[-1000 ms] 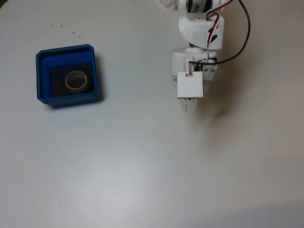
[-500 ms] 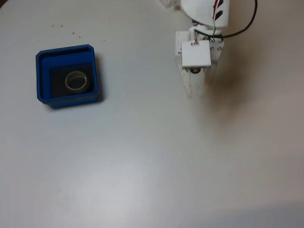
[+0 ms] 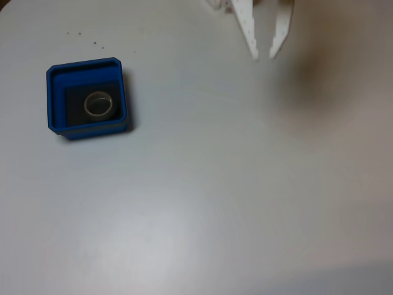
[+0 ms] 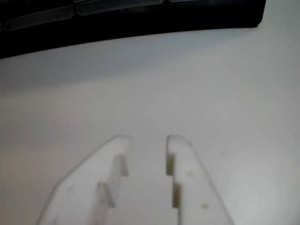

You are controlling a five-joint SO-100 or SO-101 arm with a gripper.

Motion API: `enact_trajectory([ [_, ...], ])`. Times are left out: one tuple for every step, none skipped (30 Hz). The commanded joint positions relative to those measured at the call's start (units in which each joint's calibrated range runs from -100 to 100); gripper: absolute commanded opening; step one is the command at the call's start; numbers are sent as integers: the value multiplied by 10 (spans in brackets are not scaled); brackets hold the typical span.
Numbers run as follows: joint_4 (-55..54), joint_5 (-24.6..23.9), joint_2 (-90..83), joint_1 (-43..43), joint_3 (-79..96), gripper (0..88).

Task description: Pick the black tape roll and drop it in the blue box

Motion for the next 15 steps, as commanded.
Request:
enact_trajectory([
  [-3,-2,-68,4,-1,9],
  [-3,-2,-80,4,-1,9],
  [-3,-2,-93,4,-1,9],
  [-3,-2,-104,4,-1,9],
  [-3,-2,-118,4,-1,9],
  [-3,-2,-130,4,-1,9],
  [-3,-2,-145,4,-1,9],
  [-3,-2,-158,4,-1,9],
  [-3,-2,-171,5,-1,9],
  [-3,-2,-185,5,-1,9],
  [-3,-2,-197,5,-1,9],
  [-3,-2,-211,5,-1,9],
  [-3,-2,-223,5,-1,9],
  [-3,-2,-236,5,-1,9],
  [-3,-2,-249,5,-1,9],
])
